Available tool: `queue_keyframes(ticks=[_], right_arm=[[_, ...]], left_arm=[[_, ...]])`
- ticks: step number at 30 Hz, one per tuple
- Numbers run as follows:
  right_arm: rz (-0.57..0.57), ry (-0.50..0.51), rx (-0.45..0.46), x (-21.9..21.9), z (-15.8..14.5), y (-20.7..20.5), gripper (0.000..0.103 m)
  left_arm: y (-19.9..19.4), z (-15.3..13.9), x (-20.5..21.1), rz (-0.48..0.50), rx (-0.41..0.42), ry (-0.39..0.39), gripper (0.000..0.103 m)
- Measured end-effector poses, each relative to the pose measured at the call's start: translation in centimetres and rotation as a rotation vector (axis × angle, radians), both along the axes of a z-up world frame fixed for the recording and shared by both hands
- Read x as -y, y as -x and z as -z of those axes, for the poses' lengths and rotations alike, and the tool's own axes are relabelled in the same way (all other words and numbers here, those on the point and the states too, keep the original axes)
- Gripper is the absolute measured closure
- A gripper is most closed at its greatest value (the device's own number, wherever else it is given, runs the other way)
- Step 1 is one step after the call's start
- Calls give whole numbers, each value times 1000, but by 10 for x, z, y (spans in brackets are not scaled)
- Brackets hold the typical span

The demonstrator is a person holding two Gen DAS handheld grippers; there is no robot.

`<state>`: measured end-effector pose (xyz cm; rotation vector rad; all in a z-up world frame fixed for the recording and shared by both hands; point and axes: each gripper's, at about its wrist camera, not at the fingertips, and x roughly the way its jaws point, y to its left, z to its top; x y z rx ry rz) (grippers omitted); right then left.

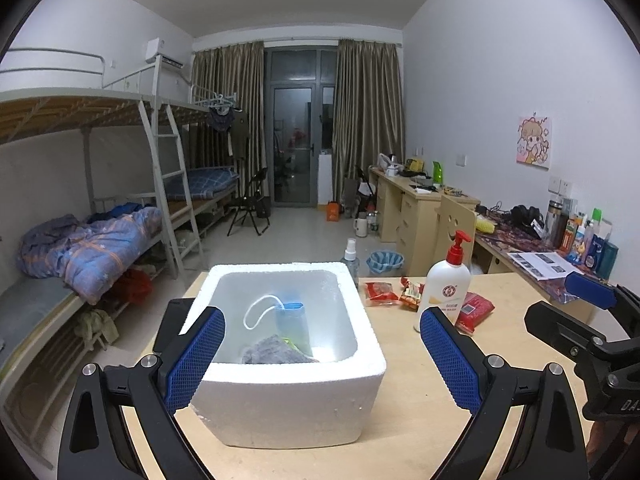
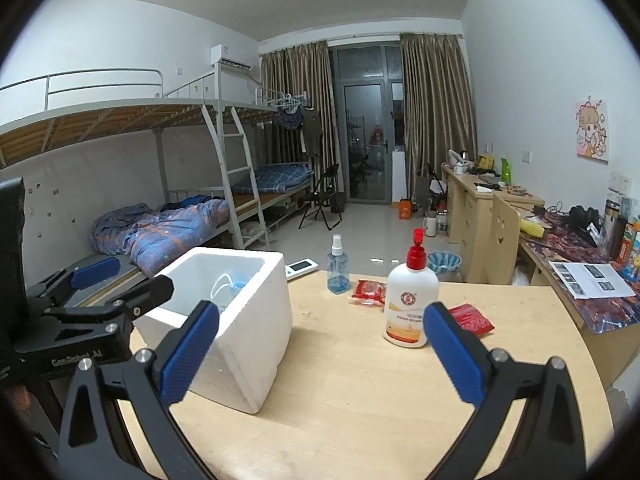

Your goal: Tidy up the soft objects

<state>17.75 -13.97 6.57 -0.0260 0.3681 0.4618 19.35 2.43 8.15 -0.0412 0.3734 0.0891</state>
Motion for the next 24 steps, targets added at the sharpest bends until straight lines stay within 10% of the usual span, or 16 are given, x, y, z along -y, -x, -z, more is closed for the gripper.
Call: queue_keyframes(ticks=[24], right_arm=[[-51,-41,43,4,26,60,0]], left_arm=[[71,25,8,-11,59,8,4]])
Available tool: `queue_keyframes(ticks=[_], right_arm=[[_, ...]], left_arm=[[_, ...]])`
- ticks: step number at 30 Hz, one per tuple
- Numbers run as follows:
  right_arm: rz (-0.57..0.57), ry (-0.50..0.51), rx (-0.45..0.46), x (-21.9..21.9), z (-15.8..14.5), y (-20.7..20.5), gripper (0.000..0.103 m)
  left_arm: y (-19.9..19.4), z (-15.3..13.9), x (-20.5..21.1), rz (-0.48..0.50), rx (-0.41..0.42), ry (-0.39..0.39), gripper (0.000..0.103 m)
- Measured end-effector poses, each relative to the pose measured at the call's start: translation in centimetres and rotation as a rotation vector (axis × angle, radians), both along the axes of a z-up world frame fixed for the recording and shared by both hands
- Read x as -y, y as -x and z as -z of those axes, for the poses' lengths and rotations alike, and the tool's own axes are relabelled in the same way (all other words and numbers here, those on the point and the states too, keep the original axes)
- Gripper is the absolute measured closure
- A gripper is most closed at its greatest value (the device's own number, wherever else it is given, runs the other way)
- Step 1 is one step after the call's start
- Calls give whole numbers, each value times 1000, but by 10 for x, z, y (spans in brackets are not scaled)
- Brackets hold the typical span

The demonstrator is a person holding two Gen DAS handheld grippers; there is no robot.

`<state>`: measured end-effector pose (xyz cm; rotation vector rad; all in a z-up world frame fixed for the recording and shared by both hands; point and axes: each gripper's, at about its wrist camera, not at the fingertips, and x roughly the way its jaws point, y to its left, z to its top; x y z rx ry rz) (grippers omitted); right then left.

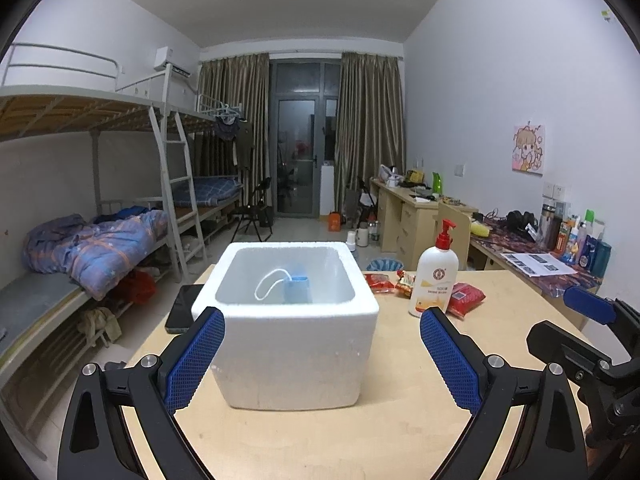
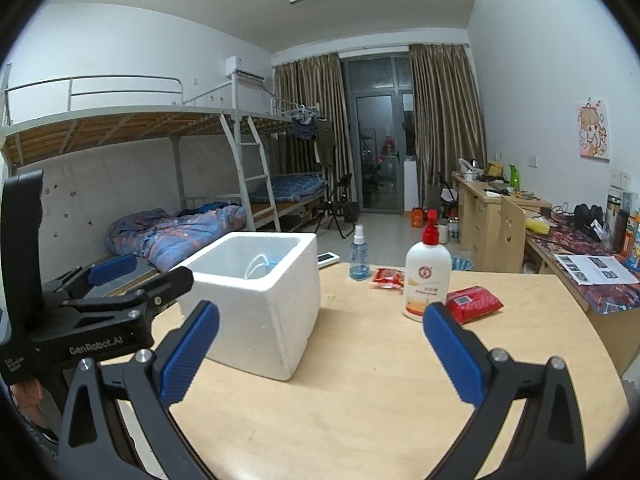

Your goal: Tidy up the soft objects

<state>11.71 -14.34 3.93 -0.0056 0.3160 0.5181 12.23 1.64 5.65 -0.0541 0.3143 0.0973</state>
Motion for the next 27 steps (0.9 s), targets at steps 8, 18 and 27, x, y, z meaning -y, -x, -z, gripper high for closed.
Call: queue_keyframes(ticks=[8,18,27], right_arm=[[-27,-38,2,0,26,17,0],[-36,-28,-16,-1,50,30,0],[-12,-23,-14,1,51,35,0]], left_arm=[[31,26,-6,-49,60,-15,3],[52,57,-7,-58,68,-26,2],[61,61,-11,-45,53,-25,2]])
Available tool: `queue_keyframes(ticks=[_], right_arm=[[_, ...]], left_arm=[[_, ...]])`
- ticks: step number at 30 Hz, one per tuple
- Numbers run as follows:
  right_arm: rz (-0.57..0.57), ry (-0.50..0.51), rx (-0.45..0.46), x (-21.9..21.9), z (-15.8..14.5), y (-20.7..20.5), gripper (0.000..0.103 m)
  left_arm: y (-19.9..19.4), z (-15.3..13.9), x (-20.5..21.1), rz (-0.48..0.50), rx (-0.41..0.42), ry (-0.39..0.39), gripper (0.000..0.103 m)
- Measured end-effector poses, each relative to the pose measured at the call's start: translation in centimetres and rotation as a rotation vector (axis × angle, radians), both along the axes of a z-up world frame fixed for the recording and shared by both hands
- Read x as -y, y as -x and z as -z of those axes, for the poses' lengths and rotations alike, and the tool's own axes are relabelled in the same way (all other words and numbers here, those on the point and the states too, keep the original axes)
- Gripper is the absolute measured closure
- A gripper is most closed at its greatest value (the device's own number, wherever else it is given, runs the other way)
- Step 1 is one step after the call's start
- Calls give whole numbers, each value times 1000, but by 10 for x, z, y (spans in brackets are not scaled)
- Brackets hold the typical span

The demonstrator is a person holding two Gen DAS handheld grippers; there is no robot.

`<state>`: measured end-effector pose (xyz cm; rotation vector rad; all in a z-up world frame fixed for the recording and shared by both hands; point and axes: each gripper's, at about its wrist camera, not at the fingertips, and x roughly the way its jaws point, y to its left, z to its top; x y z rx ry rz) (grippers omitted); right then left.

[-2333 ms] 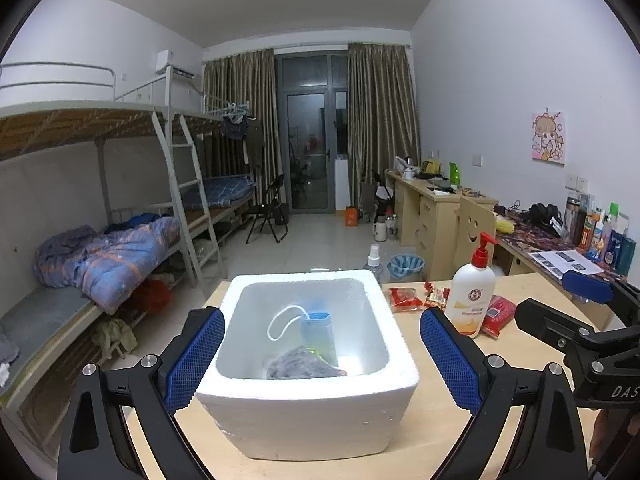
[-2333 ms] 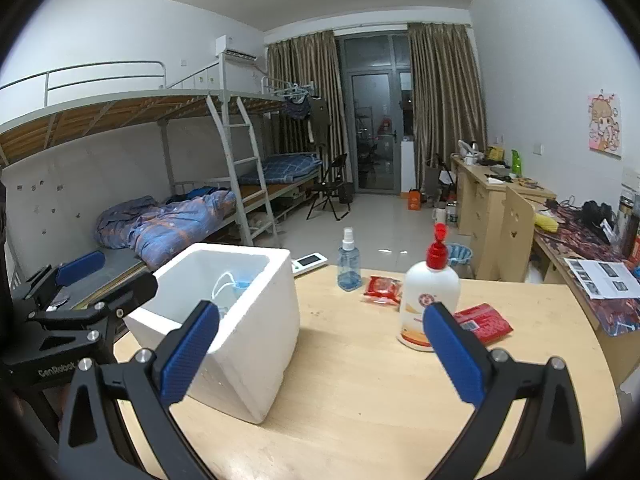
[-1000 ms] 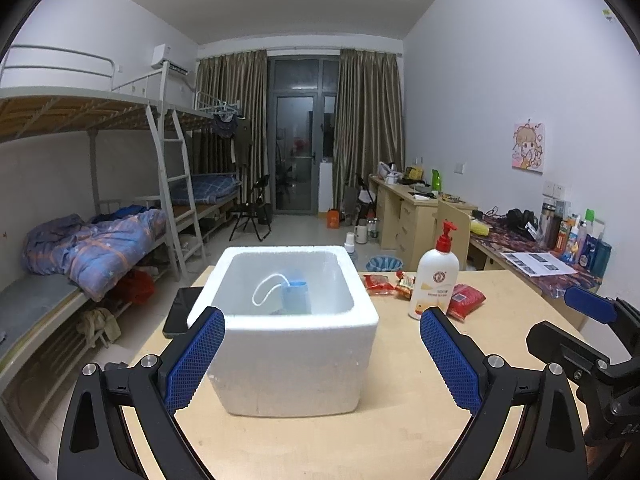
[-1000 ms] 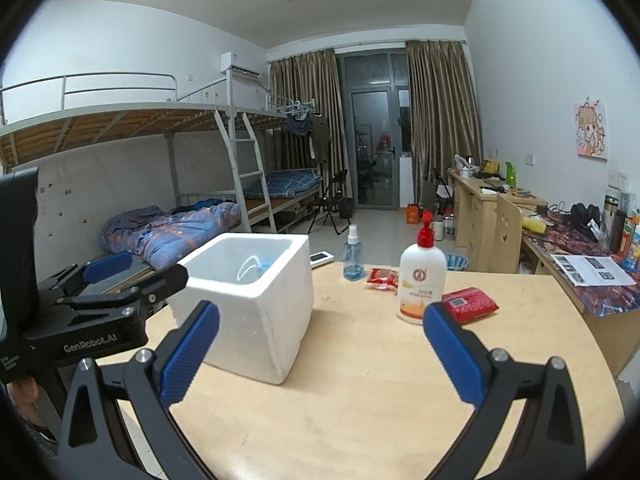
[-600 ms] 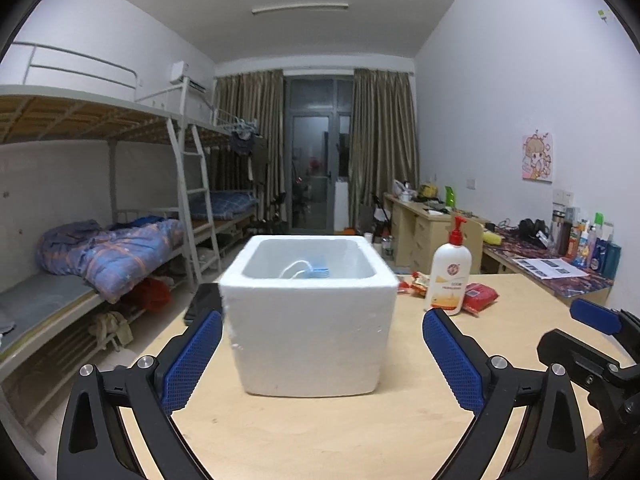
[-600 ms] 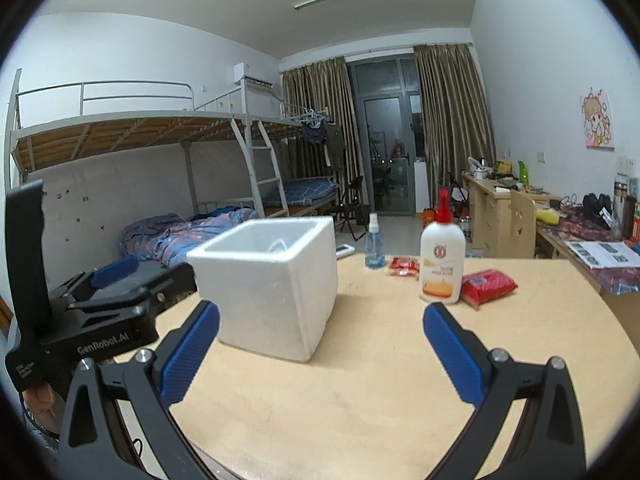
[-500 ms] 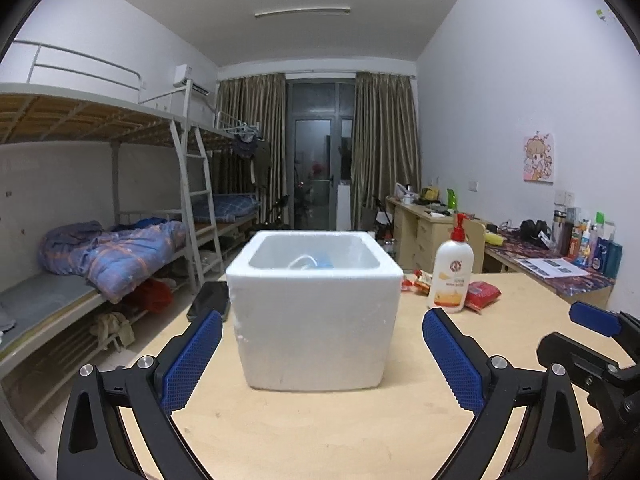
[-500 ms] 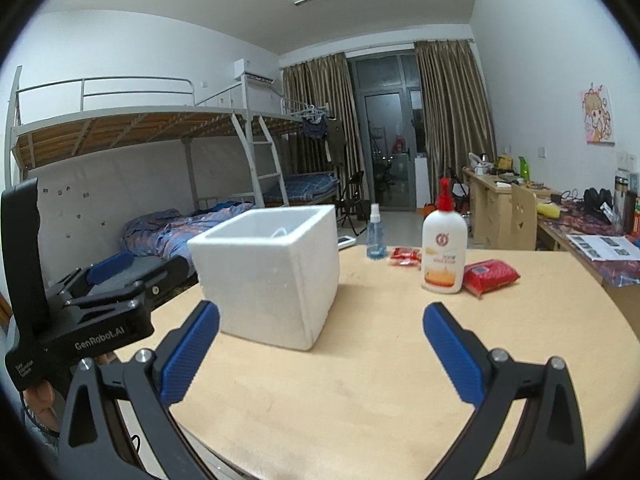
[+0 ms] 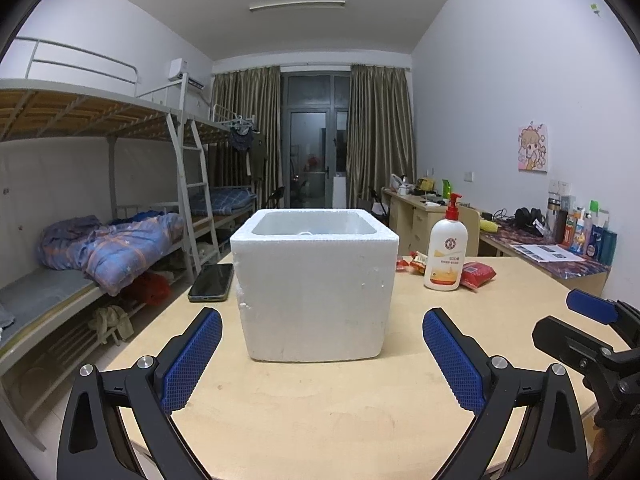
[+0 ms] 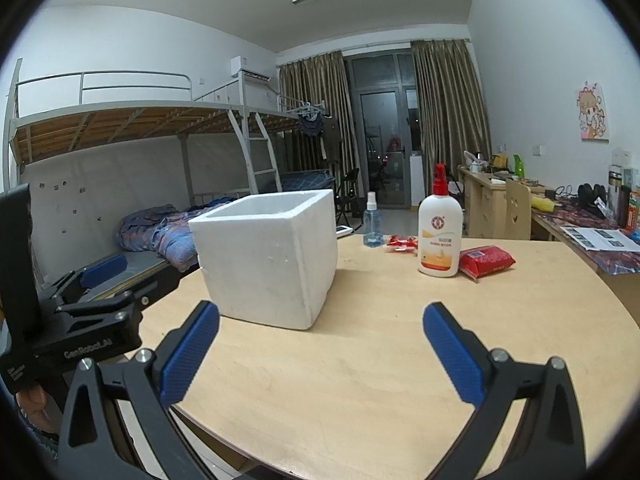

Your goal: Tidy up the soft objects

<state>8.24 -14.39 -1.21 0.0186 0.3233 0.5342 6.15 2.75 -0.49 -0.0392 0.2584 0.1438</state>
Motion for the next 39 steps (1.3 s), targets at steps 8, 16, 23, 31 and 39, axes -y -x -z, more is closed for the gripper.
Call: queue_keyframes(ticks=[8,16,23,31,39], right_arm=[[-1,6,-5,-3,0,2,0],[0,8,-5,-2,-2,2,0],[4,17,-13,-3,-2,1,0],[5,18,-14,-3,-3,2,0],[2,21,-18,-4,-4,2,0]], left_arm=[[3,0,-1,-14,2,4,2],[4,1,1,-8,-6,-5,2],[2,1,3,-6,-4,-5,2],[5,1,4,3,-5,-14,2],[5,0,2,-4,-6,-4,2]])
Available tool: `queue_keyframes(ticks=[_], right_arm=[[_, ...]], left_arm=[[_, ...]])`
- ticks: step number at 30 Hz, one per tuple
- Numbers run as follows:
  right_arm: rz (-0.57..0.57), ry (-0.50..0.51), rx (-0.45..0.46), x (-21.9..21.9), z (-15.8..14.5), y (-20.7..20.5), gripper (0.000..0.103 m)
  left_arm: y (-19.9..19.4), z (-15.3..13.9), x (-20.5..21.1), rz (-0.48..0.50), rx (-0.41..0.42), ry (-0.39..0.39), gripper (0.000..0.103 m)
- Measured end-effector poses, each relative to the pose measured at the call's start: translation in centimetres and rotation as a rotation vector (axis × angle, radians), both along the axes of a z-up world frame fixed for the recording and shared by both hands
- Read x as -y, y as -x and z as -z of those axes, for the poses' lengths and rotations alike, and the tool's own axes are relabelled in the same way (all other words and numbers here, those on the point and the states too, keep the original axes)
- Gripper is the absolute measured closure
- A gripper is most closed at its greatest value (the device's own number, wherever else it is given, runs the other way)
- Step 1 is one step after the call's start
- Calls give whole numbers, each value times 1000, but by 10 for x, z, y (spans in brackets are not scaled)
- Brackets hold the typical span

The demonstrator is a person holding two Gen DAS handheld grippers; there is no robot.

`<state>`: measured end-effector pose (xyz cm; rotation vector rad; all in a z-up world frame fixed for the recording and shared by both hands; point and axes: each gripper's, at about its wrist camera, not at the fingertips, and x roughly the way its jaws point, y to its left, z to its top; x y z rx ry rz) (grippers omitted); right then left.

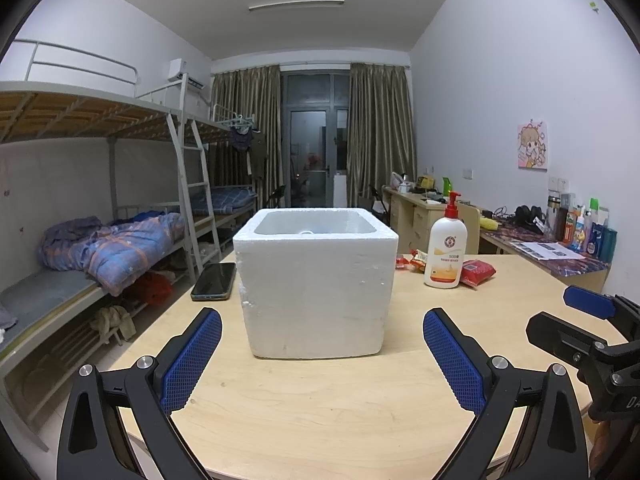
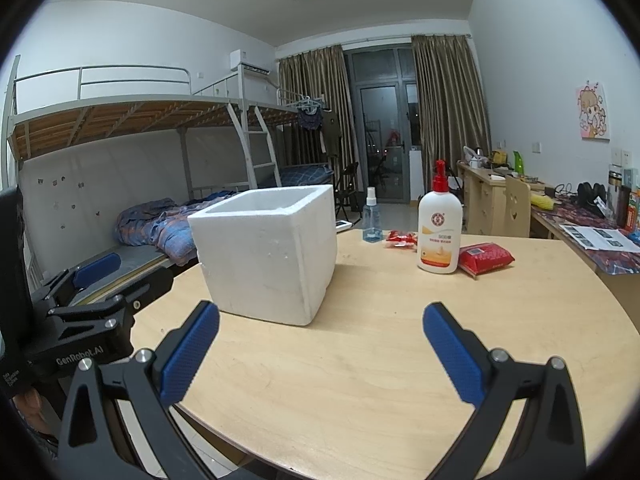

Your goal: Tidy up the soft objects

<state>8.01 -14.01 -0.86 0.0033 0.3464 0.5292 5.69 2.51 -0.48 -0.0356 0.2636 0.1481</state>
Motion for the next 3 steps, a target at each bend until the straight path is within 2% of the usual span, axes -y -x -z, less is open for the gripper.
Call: queue_keyframes(ticks=[3], right_arm=[[-3,-1,2,0,-1,1,0]], left_arm=[[1,-1,-2,-4,3,12,2]])
